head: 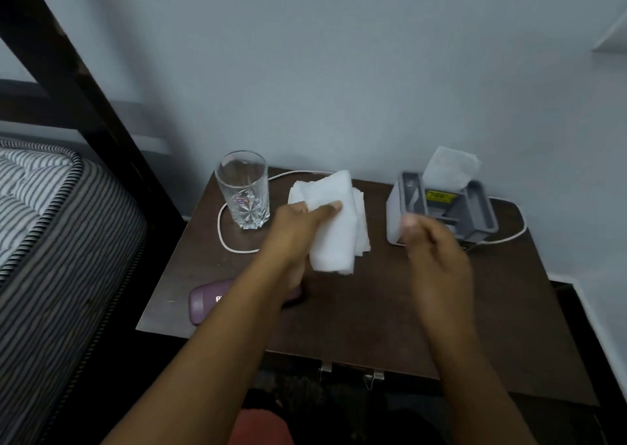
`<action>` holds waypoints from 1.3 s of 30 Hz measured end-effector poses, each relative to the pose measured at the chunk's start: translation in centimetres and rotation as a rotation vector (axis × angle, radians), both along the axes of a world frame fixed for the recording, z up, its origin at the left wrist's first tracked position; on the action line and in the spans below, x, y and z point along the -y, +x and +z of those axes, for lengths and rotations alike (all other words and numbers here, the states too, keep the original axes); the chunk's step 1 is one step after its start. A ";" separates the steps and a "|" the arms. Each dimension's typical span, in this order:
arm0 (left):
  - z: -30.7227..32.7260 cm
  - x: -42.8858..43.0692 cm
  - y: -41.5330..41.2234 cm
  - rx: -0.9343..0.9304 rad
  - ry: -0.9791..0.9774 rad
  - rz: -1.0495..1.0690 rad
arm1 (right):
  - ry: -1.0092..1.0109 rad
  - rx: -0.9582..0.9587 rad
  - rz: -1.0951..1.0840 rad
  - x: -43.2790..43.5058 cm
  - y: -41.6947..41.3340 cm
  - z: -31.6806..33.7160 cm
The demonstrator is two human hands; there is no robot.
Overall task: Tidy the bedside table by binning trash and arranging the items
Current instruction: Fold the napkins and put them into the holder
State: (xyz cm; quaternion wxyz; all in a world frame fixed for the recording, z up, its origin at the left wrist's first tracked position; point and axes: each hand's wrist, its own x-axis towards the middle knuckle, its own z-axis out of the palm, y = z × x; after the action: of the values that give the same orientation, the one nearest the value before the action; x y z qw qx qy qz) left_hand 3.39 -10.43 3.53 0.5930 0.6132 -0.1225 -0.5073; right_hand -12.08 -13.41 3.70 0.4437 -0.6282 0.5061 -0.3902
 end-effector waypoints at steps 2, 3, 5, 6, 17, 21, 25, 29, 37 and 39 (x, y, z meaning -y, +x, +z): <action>1.9 -2.5 -1.5 -0.107 -0.070 -0.112 | 0.508 0.352 -0.008 -0.5 -1.9 -0.4; 2.6 -3.7 -2.1 -0.147 -0.091 -0.169 | 0.713 0.495 0.052 -1.1 -2.7 -0.8; 3.2 -6.1 -3.3 -0.160 -0.099 -0.235 | 0.947 0.698 0.202 -2.7 -3.5 -0.8; 3.1 -7.1 -3.7 -0.148 -0.082 -0.237 | 0.996 0.760 0.275 -3.4 -3.7 -0.8; -4.8 -10.1 -3.5 0.022 0.118 -0.261 | 0.867 0.295 0.160 -4.7 -5.6 -5.1; -6.1 -10.2 -3.4 0.060 0.152 -0.317 | 0.856 0.231 0.147 -4.3 -6.1 -6.5; -7.0 -9.9 -3.4 0.069 0.124 -0.295 | 0.833 0.291 0.192 -4.1 -6.0 -7.1; -7.5 -9.8 -3.4 0.098 0.160 -0.290 | 0.758 0.309 0.161 -4.0 -6.0 -7.7; -7.6 -9.5 -3.2 0.011 0.122 -0.308 | 0.636 0.181 0.136 -3.9 -6.1 -7.9; -7.3 -9.4 -3.1 -0.018 0.123 -0.280 | 0.580 0.125 0.162 -4.0 -6.1 -7.7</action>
State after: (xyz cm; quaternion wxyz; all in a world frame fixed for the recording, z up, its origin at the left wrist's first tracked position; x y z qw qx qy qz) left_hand 0.29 -1.02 -3.76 0.4791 0.6206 -0.1700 -0.5971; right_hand -18.15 -9.44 -4.03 0.6645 -0.4886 0.5162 -0.2307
